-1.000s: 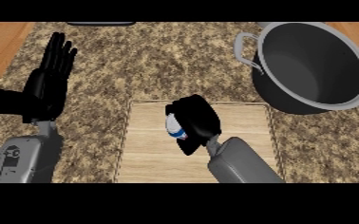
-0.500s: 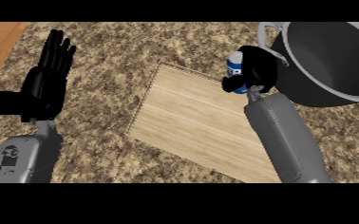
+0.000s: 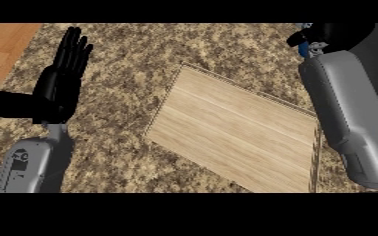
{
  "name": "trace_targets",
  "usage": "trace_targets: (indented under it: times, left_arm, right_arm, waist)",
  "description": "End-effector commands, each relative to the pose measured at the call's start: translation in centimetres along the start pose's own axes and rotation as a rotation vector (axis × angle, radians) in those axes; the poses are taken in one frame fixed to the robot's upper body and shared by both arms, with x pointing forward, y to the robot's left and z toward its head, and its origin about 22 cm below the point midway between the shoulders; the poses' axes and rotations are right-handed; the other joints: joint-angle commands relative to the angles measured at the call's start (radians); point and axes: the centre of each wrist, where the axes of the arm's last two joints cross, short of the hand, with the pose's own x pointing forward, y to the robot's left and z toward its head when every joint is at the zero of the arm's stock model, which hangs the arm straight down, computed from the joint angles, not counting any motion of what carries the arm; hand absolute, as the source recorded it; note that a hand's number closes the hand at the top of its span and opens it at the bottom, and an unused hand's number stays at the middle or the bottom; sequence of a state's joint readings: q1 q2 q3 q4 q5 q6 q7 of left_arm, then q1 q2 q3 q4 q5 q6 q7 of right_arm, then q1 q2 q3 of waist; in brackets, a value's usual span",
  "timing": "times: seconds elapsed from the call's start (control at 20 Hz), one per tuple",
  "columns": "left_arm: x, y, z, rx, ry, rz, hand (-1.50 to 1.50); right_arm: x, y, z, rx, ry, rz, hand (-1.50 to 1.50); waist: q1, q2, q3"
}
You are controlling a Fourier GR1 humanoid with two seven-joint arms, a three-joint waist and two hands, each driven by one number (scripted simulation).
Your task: Pick the can from the tray and place it in the pot
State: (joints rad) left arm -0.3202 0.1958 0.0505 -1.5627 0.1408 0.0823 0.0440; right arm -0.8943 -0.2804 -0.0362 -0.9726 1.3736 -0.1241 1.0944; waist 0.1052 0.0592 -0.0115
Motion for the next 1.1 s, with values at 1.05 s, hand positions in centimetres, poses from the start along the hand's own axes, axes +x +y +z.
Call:
trace_targets:
  times: [1.05]
  left_arm:
    - [-1.4,-0.3,-0.1,0.054,0.060,0.007,0.00]
  right_arm:
    - [0.8,-1.0,-2.5,-0.367,0.573,0.167,1.50]
  waist:
    - [-0.068,-0.047,0.011]
